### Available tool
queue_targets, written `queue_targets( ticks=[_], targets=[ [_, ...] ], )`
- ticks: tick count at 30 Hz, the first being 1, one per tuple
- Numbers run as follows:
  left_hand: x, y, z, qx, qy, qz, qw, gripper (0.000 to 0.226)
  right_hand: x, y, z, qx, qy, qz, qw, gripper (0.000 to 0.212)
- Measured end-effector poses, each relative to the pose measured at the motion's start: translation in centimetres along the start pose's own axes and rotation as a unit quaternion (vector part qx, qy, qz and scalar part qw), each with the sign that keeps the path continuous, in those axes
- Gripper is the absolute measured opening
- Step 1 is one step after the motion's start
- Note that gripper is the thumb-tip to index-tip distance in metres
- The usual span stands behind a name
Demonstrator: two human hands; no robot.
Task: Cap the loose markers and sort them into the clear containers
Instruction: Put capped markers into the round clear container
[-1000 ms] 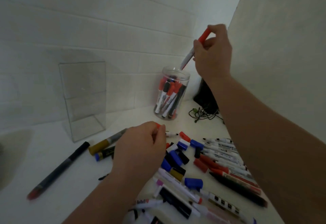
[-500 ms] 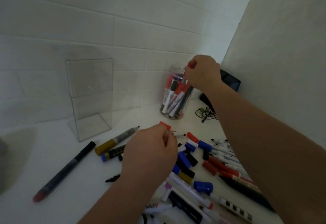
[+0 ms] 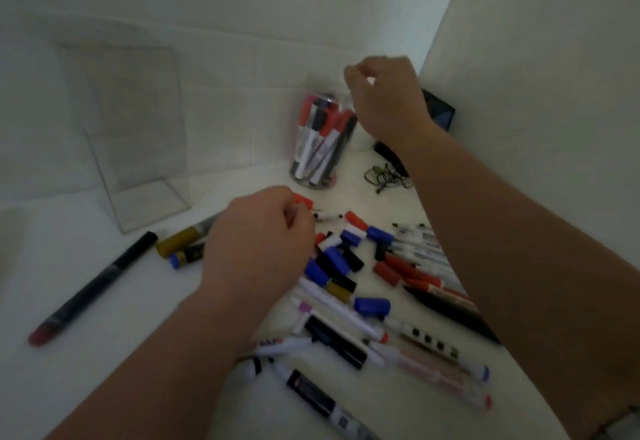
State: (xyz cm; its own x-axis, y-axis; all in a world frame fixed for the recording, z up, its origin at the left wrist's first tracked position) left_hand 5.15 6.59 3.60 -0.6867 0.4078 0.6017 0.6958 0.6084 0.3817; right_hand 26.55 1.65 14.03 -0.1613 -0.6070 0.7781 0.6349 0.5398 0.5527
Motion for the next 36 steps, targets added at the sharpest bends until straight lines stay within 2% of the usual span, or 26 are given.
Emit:
queue_targets(
  ticks=[2,4,8,11,13,14,18,20,25,31,36],
  targets=[
    [-0.2,-0.3,-0.4,-0.008,0.005,0.003,1.000,0.043,1.7,-3.0,-0.6,-0.015,0.046,0.020,0.999,0.027],
    [-0.4,-0.6,-0.8,-0.016,0.008,0.007,1.000,0.042,3.2,-6.7,-1.3,-0.010,0.037,0.102,0.994,0.021],
    [-0.6,-1.2,-1.6,-0.026,0.004,0.011,1.000,0.042,5.5,-14.0,-4.8,-0.044,0.018,0.265,0.963,0.010],
    [-0.9,-1.5,-2.1,-0.034,0.005,0.018,0.999,0.041,6.2,-17.7,-7.3,-0.093,0.050,0.285,0.953,0.007],
    [-1.3,-1.7,-2.2,-0.033,0.012,0.033,0.999,0.041,6.2,-19.1,-7.3,-0.099,0.070,0.271,0.955,0.012],
    [-1.4,-1.8,-2.2,-0.034,0.017,0.039,0.999,0.041,6.0,-19.8,-6.9,-0.095,0.071,0.290,0.950,0.016],
    [-1.3,-1.8,-2.6,-0.049,0.028,0.039,0.998,0.041,4.7,-22.8,-3.7,-0.032,0.007,0.482,0.875,0.022],
    [-1.1,-1.9,-2.7,-0.052,0.026,0.031,0.998,0.042,3.9,-23.9,-2.7,0.002,-0.048,0.534,0.844,0.023],
    [-1.1,-1.4,-2.1,-0.058,0.025,0.032,0.997,0.041,2.4,-24.7,-1.7,0.030,-0.107,0.565,0.817,0.021],
    [-1.6,-1.7,-2.2,-0.063,0.025,0.048,0.997,0.043,2.9,-24.4,-2.0,0.025,-0.104,0.558,0.823,0.018],
    [-2.5,-2.2,-2.4,-0.068,0.023,0.087,0.994,0.040,1.9,-24.9,-2.5,0.035,-0.104,0.574,0.811,0.020]
  ],
)
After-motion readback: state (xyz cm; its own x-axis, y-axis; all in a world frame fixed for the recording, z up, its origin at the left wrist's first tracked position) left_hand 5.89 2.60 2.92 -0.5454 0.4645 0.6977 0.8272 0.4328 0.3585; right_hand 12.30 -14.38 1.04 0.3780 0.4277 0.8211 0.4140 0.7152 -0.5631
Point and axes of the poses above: each hand's wrist, its own y-axis towards the middle knuckle, its own x-axis out of the back of the hand, z = x × y, the point moved 5 cm from there along y, towards the middle knuckle, and after that the axes turned 3 degrees about z, right-handed, at the moved point
